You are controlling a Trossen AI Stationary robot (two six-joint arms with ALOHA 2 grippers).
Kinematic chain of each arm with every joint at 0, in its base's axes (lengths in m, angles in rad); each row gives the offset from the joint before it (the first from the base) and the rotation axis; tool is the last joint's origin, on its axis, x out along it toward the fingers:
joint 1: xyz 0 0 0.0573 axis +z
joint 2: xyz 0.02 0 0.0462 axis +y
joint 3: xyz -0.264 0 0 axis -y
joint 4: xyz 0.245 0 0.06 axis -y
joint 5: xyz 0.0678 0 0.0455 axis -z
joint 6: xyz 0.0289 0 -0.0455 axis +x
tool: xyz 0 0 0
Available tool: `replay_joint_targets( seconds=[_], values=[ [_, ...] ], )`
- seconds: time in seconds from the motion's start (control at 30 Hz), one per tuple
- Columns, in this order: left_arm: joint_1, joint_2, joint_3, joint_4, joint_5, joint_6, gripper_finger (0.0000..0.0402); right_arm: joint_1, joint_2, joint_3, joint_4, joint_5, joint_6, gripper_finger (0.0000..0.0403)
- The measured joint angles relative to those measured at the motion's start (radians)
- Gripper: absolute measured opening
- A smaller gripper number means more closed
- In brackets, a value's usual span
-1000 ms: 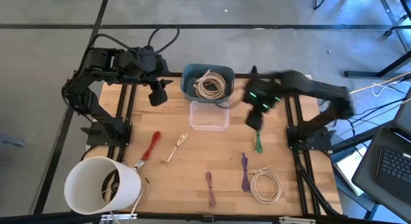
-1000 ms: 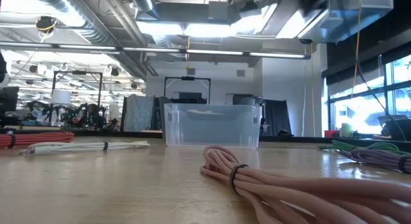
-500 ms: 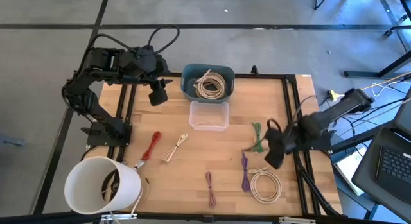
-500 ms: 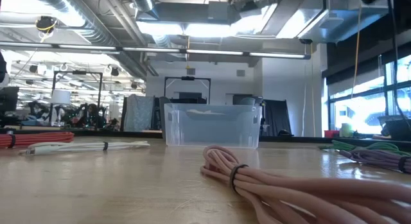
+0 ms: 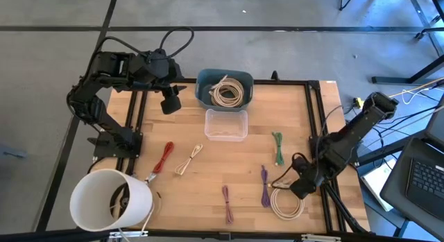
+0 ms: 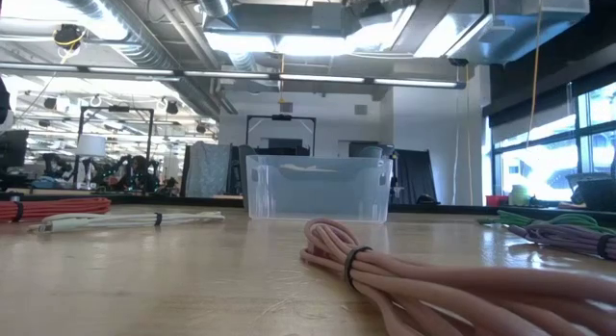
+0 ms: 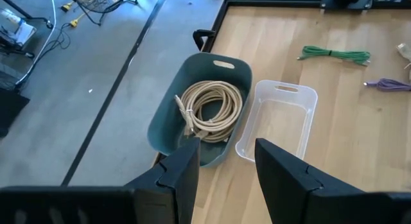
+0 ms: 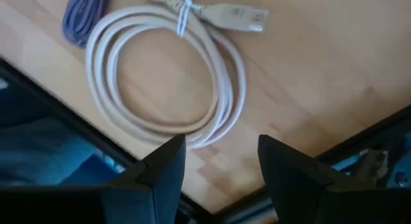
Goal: Pick & Place USB Port
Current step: Put the brown HDMI cable into the blue bin
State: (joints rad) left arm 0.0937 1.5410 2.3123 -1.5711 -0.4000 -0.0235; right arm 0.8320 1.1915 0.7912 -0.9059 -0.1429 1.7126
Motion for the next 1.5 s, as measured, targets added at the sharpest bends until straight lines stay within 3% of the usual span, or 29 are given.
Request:
replay_joint_targets(
  seconds=[0.3, 0.63, 0.87, 1.07, 1.27, 1.4, 1.5],
  values=[
    [0.000, 0.000, 0.000, 0.000, -0.002, 0.003, 0.0143, 0.051, 0.105, -0.024, 0.061, 0.048, 0.038, 0.0197],
    [0.000, 0.000, 0.000, 0.000, -0.002, 0.004, 0.0143, 0.051, 0.303, -0.024, 0.213, 0.057, -0.019, 0.0197],
    [0.000, 0.000, 0.000, 0.000, -0.002, 0.004, 0.0143, 0.051, 0.432, -0.013, 0.192, 0.053, -0.023, 0.0192],
    [0.000, 0.000, 0.000, 0.000, -0.002, 0.003, 0.0143, 0.051, 0.448, -0.009, 0.178, 0.070, -0.018, 0.0138],
    [0.000, 0.000, 0.000, 0.000, -0.002, 0.008, 0.0143, 0.051, 0.434, -0.010, 0.160, 0.092, -0.012, 0.0031],
    [0.000, 0.000, 0.000, 0.000, -0.002, 0.011, 0.0143, 0.052, 0.439, 0.013, 0.129, 0.149, 0.050, 0.0030],
    [0.000, 0.000, 0.000, 0.000, -0.002, 0.011, 0.0143, 0.048, 0.446, 0.048, 0.052, 0.263, 0.117, 0.0030]
  ],
)
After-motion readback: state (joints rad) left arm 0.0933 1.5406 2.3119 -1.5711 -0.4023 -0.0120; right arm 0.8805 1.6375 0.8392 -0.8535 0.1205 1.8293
